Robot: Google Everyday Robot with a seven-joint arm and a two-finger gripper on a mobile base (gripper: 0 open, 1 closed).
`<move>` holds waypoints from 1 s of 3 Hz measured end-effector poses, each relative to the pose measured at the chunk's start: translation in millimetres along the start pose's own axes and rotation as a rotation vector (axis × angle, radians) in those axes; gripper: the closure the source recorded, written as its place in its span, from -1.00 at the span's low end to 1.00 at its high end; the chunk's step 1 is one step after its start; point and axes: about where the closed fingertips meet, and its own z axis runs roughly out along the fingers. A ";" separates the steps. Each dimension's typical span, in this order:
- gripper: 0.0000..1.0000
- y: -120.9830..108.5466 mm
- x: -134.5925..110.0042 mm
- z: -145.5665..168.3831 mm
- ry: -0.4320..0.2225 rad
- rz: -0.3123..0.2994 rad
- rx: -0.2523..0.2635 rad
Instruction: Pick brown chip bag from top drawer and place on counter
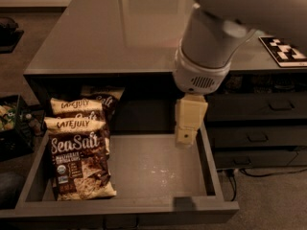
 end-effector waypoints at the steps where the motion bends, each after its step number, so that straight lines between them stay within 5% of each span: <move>1: -1.00 -10.9 -35.8 32.1 -0.020 -0.026 -0.029; 2: -1.00 -17.8 -68.1 63.3 -0.046 -0.057 -0.092; 3: -1.00 -17.8 -68.1 63.3 -0.046 -0.057 -0.092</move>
Offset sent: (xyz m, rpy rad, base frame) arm 0.0476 0.1147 -0.0716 0.0700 0.1440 0.1243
